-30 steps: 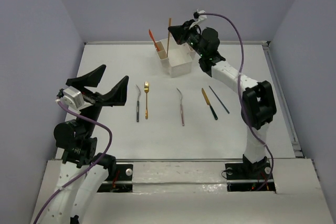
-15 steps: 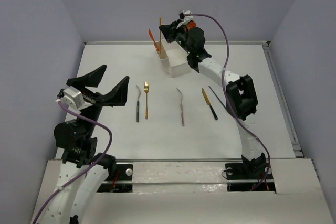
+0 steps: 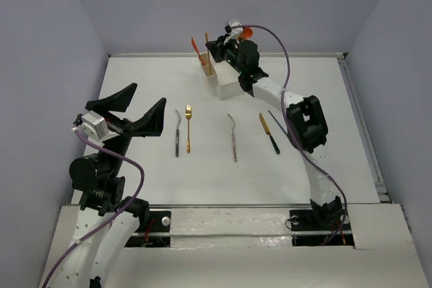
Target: Sort the eating utensils into containers
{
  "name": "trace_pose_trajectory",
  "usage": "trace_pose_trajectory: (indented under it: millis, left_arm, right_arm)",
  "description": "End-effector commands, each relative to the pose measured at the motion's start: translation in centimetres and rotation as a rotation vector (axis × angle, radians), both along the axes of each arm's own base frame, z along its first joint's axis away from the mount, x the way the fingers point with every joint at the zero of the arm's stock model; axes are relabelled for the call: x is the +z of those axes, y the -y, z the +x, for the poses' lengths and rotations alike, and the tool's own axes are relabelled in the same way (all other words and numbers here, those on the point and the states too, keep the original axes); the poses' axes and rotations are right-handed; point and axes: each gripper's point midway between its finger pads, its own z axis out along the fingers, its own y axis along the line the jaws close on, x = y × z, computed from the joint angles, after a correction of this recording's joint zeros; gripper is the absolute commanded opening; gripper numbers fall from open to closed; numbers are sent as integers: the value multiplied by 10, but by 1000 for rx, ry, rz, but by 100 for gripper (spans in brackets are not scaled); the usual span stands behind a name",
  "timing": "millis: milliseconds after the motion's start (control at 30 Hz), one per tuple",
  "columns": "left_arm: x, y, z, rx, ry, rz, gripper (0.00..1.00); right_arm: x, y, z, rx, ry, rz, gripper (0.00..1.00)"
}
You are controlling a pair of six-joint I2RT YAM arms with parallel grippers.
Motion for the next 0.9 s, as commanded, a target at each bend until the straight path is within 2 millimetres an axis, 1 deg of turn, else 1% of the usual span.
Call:
trace_pose_trajectory:
  millis: [0, 33, 67, 167, 200, 233, 267, 300, 333, 400, 433, 500, 533, 567, 600, 633, 667, 700, 733, 767, 800, 833, 867]
  left_arm:
    - [23, -1, -12, -8, 80, -10, 99]
    - [24, -1, -12, -8, 79, -12, 99]
    - [23, -1, -11, -7, 77, -10, 99]
    - [24, -1, -12, -8, 79, -12, 99]
    - [22, -1, -11, -6, 76, -11, 99]
    - [22, -1, -11, -6, 76, -12, 99]
    - [23, -1, -12, -8, 78, -12, 99]
    - [23, -1, -12, -7, 77, -14, 99]
    - [22, -1, -11, -7, 75, -13, 99]
    - [23, -1, -12, -7, 77, -14, 99]
    - [23, -1, -12, -9, 77, -13, 99]
    - [22, -1, -11, -9, 75, -13, 99]
    - [22, -1, -12, -11, 77, -13, 99]
    - [22, -1, -12, -12, 77, -12, 99]
    - [23, -1, -14, -12, 81, -14, 99]
    - [24, -1, -14, -14, 83, -12, 99]
    - [24, -1, -15, -13, 84, -13, 99]
    - [24, -1, -16, -15, 87, -14, 99]
    - [25, -1, -17, -15, 89, -15, 99]
    - [25, -2, -18, -15, 91, -16, 99]
    - [26, -2, -19, -14, 95, -16, 99]
    - [27, -3, -21, -14, 101, -17, 99]
    - [27, -3, -21, -12, 100, -19, 99]
  right_arm:
    - [4, -9, -10, 16, 41, -17, 4]
    - [3, -9, -11, 19, 39, -19, 7]
    - [5, -8, -13, 25, 41, -23, 16]
    - [7, -7, -17, 30, 42, -29, 30]
    - [10, -5, -21, 32, 44, -30, 38]
    - [12, -9, -26, 42, 44, -30, 40]
    - [14, -8, -28, 42, 44, -30, 42]
    - [27, -5, -33, 37, 58, -17, 44]
    - [24, -2, -36, 37, 48, -19, 44]
    - [29, 2, -42, 32, 48, -16, 44]
    - [33, 8, -51, 28, 44, -16, 44]
    - [38, 19, -59, -3, 46, -6, 43]
    - [57, 29, -70, -19, 64, 11, 42]
    - [33, 36, -76, -34, 12, -21, 42]
    - [46, 50, -83, -81, 19, -15, 41]
    - [38, 59, -86, -114, -11, -28, 40]
    - [14, 77, -85, -202, -77, -58, 37]
    - [-6, 87, -90, -240, -148, -103, 35]
    - [-17, 104, -92, -290, -185, -123, 33]
    - [-29, 115, -99, -327, -229, -138, 32]
    - [-55, 150, -106, -417, -322, -185, 31]
    - [-67, 165, -111, -447, -382, -199, 30]
    - [-87, 183, -124, -471, -497, -211, 30]
